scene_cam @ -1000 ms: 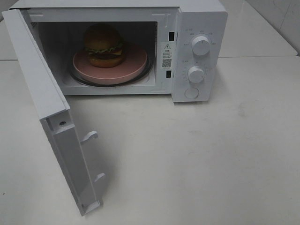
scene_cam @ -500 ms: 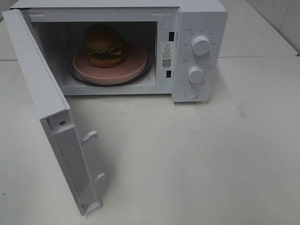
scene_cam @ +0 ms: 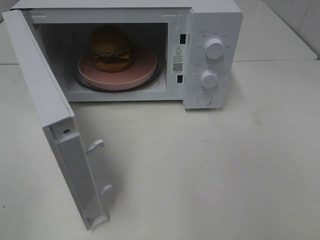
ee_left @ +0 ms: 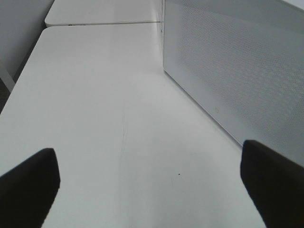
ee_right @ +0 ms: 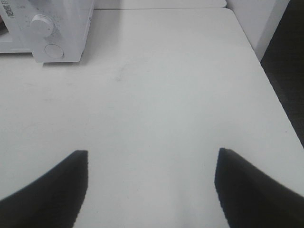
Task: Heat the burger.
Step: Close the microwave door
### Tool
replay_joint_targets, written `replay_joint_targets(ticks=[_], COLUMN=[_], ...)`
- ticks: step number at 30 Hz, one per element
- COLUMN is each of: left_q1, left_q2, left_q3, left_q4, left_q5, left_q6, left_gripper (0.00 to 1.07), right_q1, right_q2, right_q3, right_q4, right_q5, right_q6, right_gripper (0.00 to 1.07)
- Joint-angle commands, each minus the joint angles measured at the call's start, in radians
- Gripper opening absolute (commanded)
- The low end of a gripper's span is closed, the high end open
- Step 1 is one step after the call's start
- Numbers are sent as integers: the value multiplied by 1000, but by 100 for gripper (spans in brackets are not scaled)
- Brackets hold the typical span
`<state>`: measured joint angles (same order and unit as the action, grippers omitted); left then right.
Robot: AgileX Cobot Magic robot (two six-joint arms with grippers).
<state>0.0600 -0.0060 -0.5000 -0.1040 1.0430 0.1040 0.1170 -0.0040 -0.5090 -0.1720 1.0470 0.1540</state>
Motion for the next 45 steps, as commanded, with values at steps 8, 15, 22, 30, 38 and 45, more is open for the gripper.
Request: replay_joint_targets(ticks=[8, 15, 22, 30, 38, 45], left_q1=[-6, -6, -6, -6, -6, -6], left_q2=[-18, -18, -18, -18, 10, 148], left_q3=[2, 2, 2, 2, -26, -27], left_q4=[-5, -5, 0, -1, -7, -6], left_q5=[-3, -3, -3, -3, -51, -154], left_q6=[-3, -3, -12, -23, -60, -55], left_gripper=[98, 98, 98, 98, 95, 77], right_q1=[-5, -5, -5, -5, -5, -5], right_q2=[-28, -28, -28, -28, -28, -28], right_q3=[1, 1, 1, 1, 1, 1], right_q4=[1, 1, 1, 1, 1, 1], right_q5=[-7, -7, -7, -7, -7, -7], right_q6=[4, 4, 4, 4, 4, 4], right_gripper=[72, 72, 72, 72, 72, 72])
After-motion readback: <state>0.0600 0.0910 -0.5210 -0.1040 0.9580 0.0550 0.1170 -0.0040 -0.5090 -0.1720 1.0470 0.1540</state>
